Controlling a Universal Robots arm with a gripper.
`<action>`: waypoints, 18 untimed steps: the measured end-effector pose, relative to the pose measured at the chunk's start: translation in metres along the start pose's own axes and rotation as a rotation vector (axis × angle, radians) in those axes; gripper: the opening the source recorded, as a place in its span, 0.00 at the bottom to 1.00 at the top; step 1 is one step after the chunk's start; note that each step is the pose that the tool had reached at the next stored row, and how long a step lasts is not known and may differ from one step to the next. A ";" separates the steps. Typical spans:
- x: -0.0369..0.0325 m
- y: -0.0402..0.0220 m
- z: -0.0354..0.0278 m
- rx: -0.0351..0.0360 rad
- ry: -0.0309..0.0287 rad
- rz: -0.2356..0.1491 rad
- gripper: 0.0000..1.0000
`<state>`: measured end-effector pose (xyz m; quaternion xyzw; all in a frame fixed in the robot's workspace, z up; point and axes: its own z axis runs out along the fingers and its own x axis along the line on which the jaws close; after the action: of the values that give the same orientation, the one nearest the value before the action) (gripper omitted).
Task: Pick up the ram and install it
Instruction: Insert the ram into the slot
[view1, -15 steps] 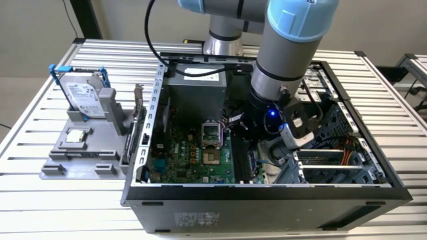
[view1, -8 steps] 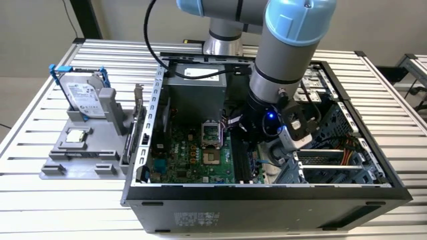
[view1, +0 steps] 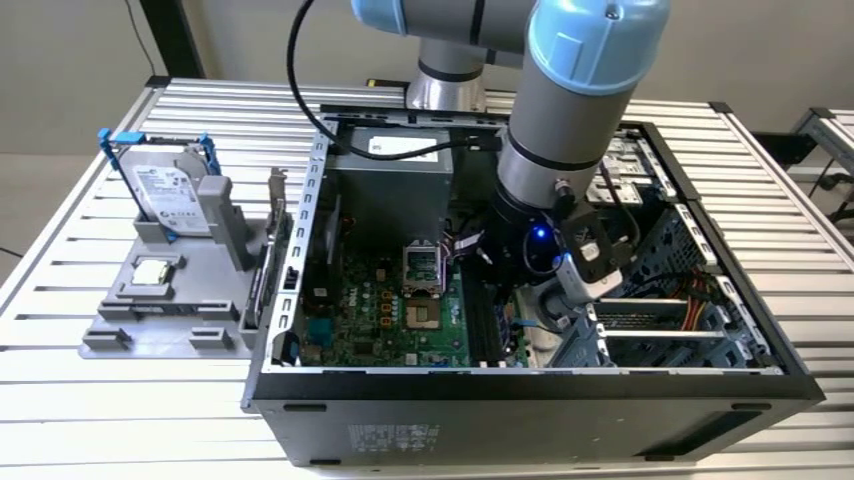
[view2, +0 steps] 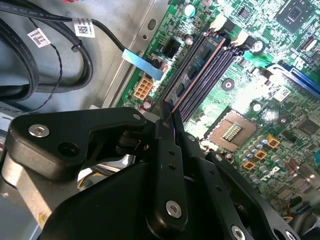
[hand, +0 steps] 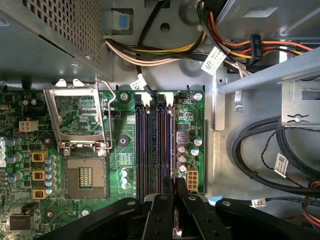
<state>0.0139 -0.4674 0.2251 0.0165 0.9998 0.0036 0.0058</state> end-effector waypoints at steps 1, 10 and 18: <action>0.0000 -0.0001 0.0002 0.0005 0.0001 0.000 0.00; 0.0006 -0.0001 0.0017 0.0002 0.0000 0.000 0.00; 0.0014 -0.0001 0.0025 0.0005 0.0001 0.000 0.00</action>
<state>0.0125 -0.4674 0.2225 0.0165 0.9998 0.0034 0.0058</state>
